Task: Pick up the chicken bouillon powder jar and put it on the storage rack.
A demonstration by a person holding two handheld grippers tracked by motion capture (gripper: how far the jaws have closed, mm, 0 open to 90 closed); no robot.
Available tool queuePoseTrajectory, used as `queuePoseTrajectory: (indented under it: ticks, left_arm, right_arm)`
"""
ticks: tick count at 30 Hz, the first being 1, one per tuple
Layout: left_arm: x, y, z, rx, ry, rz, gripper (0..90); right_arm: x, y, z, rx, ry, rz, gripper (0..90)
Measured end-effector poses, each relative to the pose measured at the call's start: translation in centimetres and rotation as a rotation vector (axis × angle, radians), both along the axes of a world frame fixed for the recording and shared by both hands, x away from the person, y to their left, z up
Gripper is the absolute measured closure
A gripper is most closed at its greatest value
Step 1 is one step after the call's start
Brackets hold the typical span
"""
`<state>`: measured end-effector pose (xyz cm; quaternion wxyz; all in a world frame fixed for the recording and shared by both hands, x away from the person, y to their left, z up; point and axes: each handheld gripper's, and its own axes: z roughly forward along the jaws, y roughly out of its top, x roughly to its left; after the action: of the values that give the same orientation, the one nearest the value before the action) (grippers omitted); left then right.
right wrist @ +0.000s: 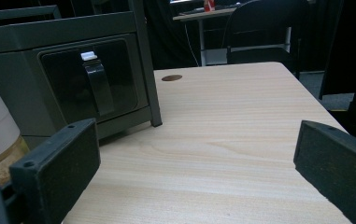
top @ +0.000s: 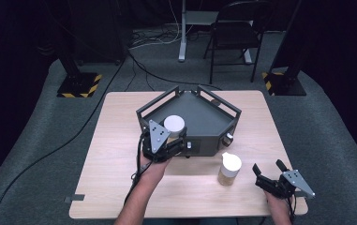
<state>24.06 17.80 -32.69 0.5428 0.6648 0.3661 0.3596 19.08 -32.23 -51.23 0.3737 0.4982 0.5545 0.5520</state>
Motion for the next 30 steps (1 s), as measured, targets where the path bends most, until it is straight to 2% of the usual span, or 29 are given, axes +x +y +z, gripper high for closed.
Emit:
queuePoseTrajectory:
  ticks: [5, 13, 22, 26, 27, 30]
  left_arm:
    - [0.5, 0.2, 0.4, -0.013, -0.004, 0.019, 33.0]
    - [1.6, 0.3, 0.9, -0.026, -0.009, 0.077, 33.0]
    - [2.8, -0.5, 1.0, -0.019, -0.028, 0.110, 33.1]
    - [3.8, -1.1, 1.0, -0.030, -0.018, 0.120, 33.1]
    - [4.4, -1.3, 1.0, -0.050, -0.007, 0.124, 33.0]
    - [5.0, -1.5, 1.0, -0.069, 0.012, 0.130, 33.0]
  right_arm:
    - [0.0, 0.0, 0.0, 0.004, 0.000, 0.000, 0.0]
    - [0.0, -0.1, 0.0, 0.006, 0.001, 0.001, 0.0]
    - [0.0, -0.2, -0.1, 0.011, -0.003, 0.003, 0.0]
    - [0.0, -0.2, -0.1, 0.013, -0.004, 0.004, 0.0]
    - [0.0, -0.2, -0.1, 0.015, -0.003, 0.004, 0.0]
    - [0.0, -0.3, -0.1, 0.017, -0.002, 0.004, 0.0]
